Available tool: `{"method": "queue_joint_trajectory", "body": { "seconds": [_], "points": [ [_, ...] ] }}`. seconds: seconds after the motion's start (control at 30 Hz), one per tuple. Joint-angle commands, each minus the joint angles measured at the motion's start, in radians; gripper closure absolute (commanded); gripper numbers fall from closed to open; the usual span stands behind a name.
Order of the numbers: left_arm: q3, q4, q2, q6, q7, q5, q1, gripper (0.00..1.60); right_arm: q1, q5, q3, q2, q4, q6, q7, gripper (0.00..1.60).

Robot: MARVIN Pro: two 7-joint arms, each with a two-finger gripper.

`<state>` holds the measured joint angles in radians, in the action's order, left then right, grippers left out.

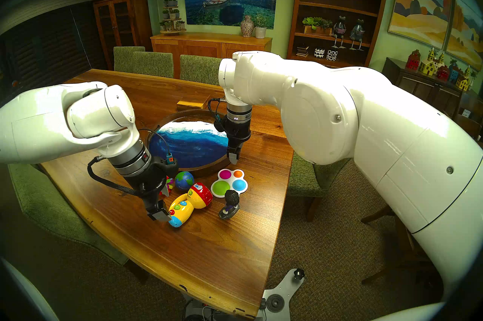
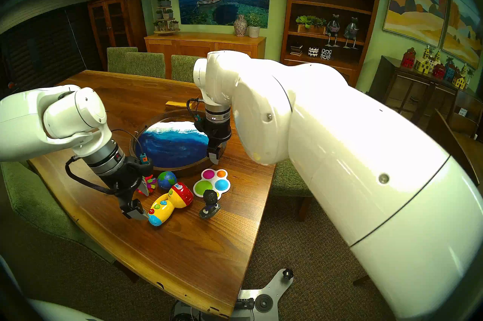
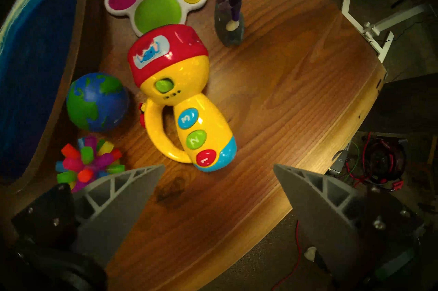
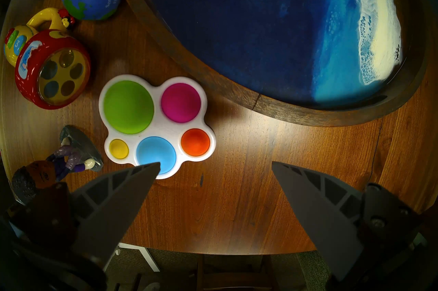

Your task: Put toys in center tray

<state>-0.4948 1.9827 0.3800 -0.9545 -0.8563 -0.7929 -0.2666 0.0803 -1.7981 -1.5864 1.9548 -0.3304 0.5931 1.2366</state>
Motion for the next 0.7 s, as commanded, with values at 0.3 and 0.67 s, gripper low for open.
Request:
{"method": "queue_joint_trajectory", "body": {
  "seconds": [0.3,0.67],
  "points": [
    [0.078,-0.111,0.215,-0.005,0.148,-0.068,0.138,0.00,0.031,-0.001,0.001,0.000,0.018,-0.001,0.001,0.00],
    [0.073,-0.179,0.267,-0.005,0.209,-0.099,0.193,0.00,0.032,-0.001,0.002,0.000,0.018,-0.001,0.001,0.00]
  ]
}}
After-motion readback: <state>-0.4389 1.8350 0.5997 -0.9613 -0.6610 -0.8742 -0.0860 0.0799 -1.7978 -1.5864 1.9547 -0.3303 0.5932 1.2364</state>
